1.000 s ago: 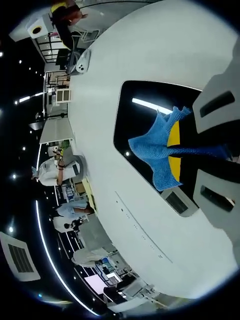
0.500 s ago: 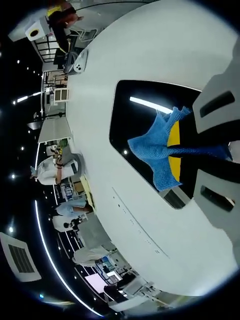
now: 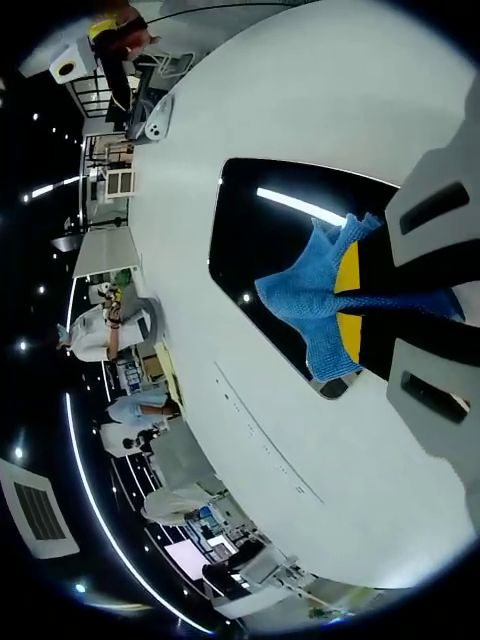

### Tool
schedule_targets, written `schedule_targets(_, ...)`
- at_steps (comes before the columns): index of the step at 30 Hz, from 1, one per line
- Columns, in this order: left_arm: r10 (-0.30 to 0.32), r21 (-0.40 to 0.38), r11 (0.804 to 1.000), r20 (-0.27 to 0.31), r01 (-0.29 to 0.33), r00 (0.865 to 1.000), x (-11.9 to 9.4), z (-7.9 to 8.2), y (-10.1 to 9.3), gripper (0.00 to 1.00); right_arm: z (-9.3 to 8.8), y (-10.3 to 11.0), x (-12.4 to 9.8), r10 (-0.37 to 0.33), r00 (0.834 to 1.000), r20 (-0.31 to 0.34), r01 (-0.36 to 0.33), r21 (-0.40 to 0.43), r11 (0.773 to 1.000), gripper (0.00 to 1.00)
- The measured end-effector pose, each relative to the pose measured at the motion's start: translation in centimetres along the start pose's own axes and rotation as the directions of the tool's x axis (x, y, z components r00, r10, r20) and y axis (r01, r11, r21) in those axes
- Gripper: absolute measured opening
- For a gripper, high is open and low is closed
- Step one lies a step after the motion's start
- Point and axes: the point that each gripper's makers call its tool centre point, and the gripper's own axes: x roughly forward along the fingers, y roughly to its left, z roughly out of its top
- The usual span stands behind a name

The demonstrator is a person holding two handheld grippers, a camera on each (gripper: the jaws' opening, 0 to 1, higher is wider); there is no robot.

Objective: Wipe the mirror surface with the cleaning cloth until all visible marks leave the cleaned area.

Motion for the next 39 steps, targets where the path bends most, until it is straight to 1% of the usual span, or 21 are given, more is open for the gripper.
schedule_targets(12, 0.017, -0.017, 1.0, -0.004, -0.017, 1.0, -0.9, -0.6, 0.4, 0.02, 0.1, 0.1, 0.1, 0.0, 1.0, 0.0, 0.0, 0.001, 1.0, 0.96)
schedule_targets(18, 0.025, -0.035, 0.999, -0.011, -0.025, 1.0, -1.3, -1.0, 0.6, 0.02, 0.1, 0.1, 0.1, -0.006, 1.0, -0.001, 0.006, 0.0, 1.0, 1.0)
schedule_targets(25, 0.025, -0.033, 0.999, -0.02, -0.026, 0.999, -1.7, -1.3, 0.6, 0.02, -0.1, 0.2, 0.3, 0.003, 1.0, -0.019, -0.003, 0.009, 1.0, 1.0)
schedule_targets(34, 0.042, -0.061, 0.997, -0.025, -0.043, 0.999, -2.2, -1.6, 0.6, 0.02, 0.2, 0.4, 0.4, 0.011, 1.0, -0.01, -0.011, 0.001, 1.0, 1.0)
schedule_targets(36, 0.046, -0.046, 0.998, -0.027, -0.047, 0.999, -2.2, -1.6, 0.6, 0.02, 0.3, 0.4, 0.4, 0.011, 1.0, -0.007, -0.011, 0.001, 1.0, 1.0)
schedule_targets(39, 0.048, -0.052, 0.997, -0.029, -0.049, 0.998, -2.2, -1.5, 0.6, 0.02, 0.2, 0.5, 0.4, 0.012, 1.0, -0.009, -0.012, 0.0, 1.0, 1.0)
